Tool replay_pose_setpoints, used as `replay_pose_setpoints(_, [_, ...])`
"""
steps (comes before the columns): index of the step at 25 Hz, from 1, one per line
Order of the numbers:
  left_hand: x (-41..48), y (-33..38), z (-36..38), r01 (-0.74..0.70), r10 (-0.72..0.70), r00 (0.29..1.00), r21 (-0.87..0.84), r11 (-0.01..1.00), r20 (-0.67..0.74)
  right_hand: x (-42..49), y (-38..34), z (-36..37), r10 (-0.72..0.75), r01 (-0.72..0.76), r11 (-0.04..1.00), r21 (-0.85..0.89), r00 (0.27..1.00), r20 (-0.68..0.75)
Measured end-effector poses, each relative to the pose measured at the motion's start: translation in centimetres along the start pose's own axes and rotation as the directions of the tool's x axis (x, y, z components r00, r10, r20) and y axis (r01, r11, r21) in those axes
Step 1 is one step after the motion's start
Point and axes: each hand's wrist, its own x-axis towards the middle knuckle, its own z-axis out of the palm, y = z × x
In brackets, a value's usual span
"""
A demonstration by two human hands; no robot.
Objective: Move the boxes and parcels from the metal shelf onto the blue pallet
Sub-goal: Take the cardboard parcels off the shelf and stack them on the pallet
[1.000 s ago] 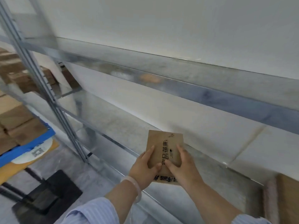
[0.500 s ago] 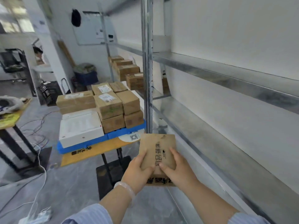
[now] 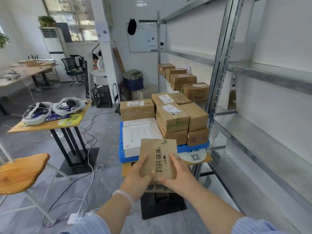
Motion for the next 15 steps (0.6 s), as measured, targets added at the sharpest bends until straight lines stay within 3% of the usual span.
replay_pose_setpoints(4, [3.3,-1.2,-1.6,0.037,-0.037,0.999,-0.016,0.999,-0.021,4.3,-0.6,0.4,-0.016,0.022,0.996,-0.091,0.997,0.071])
replay_pose_setpoints(15, [17.7,-1.7,0.0,0.138,-0.141,0.977,-0.031,0.990,-0.160,20.4,1.2,-2.7,-0.110,0.128,0.967,-0.222,0.990,0.090])
